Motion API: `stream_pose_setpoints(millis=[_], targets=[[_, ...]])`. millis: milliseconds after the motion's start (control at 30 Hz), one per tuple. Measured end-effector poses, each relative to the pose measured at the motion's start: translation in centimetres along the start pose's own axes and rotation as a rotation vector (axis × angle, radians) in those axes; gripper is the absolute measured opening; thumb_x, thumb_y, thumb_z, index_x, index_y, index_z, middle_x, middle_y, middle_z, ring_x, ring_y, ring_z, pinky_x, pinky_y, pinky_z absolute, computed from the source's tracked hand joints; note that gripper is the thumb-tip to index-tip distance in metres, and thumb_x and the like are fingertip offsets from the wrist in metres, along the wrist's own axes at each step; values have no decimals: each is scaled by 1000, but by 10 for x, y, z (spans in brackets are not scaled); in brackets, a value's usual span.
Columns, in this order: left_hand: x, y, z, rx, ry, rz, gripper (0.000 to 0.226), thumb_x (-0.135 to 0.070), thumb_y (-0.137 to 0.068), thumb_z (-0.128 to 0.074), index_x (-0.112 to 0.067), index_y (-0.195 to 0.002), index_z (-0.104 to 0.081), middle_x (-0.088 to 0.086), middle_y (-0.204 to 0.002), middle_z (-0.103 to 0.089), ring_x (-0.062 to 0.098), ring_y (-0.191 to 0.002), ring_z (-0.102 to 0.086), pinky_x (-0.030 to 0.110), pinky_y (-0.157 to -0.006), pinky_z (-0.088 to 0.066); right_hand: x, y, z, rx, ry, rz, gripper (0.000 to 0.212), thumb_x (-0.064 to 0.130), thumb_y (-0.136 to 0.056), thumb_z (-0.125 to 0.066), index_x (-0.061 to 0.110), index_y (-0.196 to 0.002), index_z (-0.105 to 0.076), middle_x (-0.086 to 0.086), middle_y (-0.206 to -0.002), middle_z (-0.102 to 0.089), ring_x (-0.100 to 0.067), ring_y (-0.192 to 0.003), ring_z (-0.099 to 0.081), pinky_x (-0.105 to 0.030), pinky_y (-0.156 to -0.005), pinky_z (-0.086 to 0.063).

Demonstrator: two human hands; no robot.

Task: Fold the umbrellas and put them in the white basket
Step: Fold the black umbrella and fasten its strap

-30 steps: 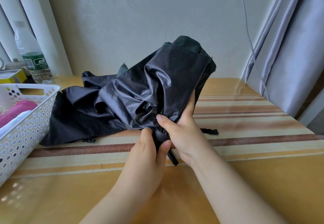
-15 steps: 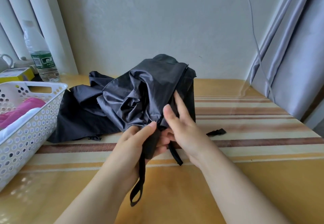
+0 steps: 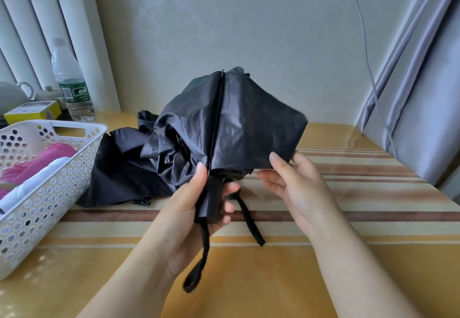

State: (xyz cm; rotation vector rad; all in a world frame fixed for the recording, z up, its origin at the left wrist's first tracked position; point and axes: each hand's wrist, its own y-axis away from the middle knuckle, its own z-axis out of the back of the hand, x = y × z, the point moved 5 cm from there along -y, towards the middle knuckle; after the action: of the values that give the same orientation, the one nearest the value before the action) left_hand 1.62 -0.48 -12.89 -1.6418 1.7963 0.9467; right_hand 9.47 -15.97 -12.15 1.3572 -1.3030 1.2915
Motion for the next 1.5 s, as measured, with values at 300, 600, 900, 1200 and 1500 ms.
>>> stream_pose_setpoints(millis=[300, 600, 900, 1200, 1500], targets=[[20, -7, 6, -107, 195, 141, 28, -19, -85, -57, -2, -108, -56, 12, -73, -59, 18, -51, -51, 23, -42, -47, 12, 2, 8, -151, 81, 254, 27, 33, -90, -62, 17, -69, -60, 4, -69, -61, -7, -71, -61, -15, -65, -50], [18, -11, 16, -149, -7, 90, 21, -28, -93, -55, -9, -101, -57, 10, -69, -61, 12, -42, -43, 17, -36, -39, 12, -1, 11, -54, 256, 217, 54, 24, -65, -65, 37, -115, -50, 17, -120, -58, -5, -111, -57, -34, -93, -48], [26, -21, 19, -155, 13, 86, 39, -29, -92, -53, -5, -122, -55, 5, -61, -54, 13, -40, -44, 19, -33, -37, 14, -1, 11, 13, 206, 201, 58, 11, -86, -66, 49, -123, -42, 18, -108, -65, -1, -100, -65, -31, -94, -51], [29, -24, 23, -154, -41, 66, 43, -29, -94, -52, -3, -128, -53, 5, -61, -55, 12, -41, -44, 20, -34, -37, 17, 0, 14, -31, 165, 167, 45, 19, -87, -64, 38, -126, -49, 4, -108, -68, -12, -99, -66, -27, -79, -48], [27, -20, 21, -172, -118, 38, 30, -28, -95, -52, -4, -112, -58, 5, -60, -56, 13, -42, -46, 21, -36, -38, 20, 2, 18, -117, 283, 203, 60, 41, -73, -65, 44, -129, -45, 10, -107, -67, -8, -99, -65, -36, -92, -52]])
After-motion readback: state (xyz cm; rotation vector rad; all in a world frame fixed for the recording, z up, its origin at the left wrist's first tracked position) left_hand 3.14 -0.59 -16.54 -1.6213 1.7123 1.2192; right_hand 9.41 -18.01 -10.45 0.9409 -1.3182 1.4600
